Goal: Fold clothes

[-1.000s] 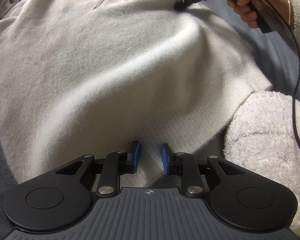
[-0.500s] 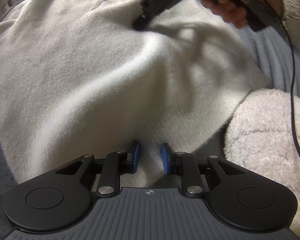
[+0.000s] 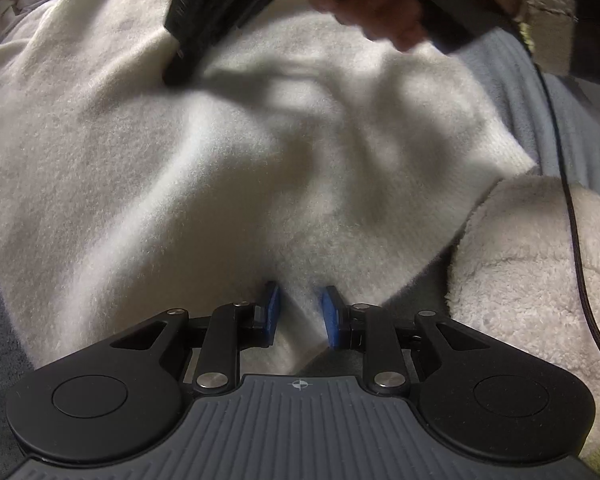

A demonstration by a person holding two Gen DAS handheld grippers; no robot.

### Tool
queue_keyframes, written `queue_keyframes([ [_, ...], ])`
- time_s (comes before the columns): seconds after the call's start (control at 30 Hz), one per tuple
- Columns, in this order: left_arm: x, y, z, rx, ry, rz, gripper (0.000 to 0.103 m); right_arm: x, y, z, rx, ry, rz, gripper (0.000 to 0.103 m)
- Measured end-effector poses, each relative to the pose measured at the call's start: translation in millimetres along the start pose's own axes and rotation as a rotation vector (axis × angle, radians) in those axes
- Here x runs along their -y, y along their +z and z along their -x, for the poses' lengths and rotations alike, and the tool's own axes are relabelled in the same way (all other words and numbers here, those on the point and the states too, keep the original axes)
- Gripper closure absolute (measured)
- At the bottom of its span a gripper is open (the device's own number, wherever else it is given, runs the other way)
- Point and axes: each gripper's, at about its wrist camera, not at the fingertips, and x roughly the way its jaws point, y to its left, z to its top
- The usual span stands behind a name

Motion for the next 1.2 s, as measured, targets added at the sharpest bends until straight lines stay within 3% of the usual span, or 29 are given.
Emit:
queue_keyframes([
  [0.1,-1,-1,0,0.005,-0.005,-0.002,0.080,30,31,10,0.123,-0.034,-0.193,0.103],
  [0.17,-4,-1,0,0.006,-0.014,0.008,0.080,24,38,20,0.094,0.032,-0.181,0.103],
  [0.3,-4,1,-5,0.007,-0.022,0.012,0.080,-26,13,10,-0.159,0.322,-0.003,0.097],
  [0.37,-1,1,-6,0.004,-0.022,0.003,0.080,-50,-1,-19,-0.263,0.328,0.057,0.095],
  [0.47,-1,-2,-3,0.009,-0.029,0.001,0.080,-45,16,-52,-0.193,0.322,-0.025,0.103],
  [0.57,1,1,-7,0.012,-0.035,0.006,0.079,-15,45,-38,0.048,0.287,-0.230,0.103],
  [0.6,1,2,-8,0.012,-0.038,0.011,0.079,-13,50,-33,0.060,0.302,-0.227,0.102],
  [0.67,0,2,-8,0.013,-0.043,0.018,0.079,-23,52,-27,0.000,0.377,-0.161,0.097],
  [0.77,-2,2,-8,0.012,-0.051,0.023,0.078,-61,31,-42,-0.206,0.509,-0.007,0.084],
  [0.83,-3,1,-7,0.010,-0.050,0.017,0.078,-90,16,-63,-0.323,0.541,0.087,0.084],
  [0.93,-3,-2,-5,0.014,-0.050,0.008,0.078,-95,34,-100,-0.269,0.529,-0.029,0.103],
  [1.03,-5,-2,-4,0.022,-0.062,0.023,0.078,-61,60,-89,-0.024,0.494,-0.291,0.103],
  [1.1,-10,-2,-3,0.024,-0.084,0.059,0.078,-36,70,-64,0.095,0.482,-0.398,0.097],
  [1.13,-12,-1,-3,0.025,-0.092,0.072,0.077,-24,69,-47,0.117,0.489,-0.406,0.086],
  [1.2,-13,0,-2,0.031,-0.102,0.087,0.076,-2,63,-11,0.138,0.486,-0.387,0.080],
])
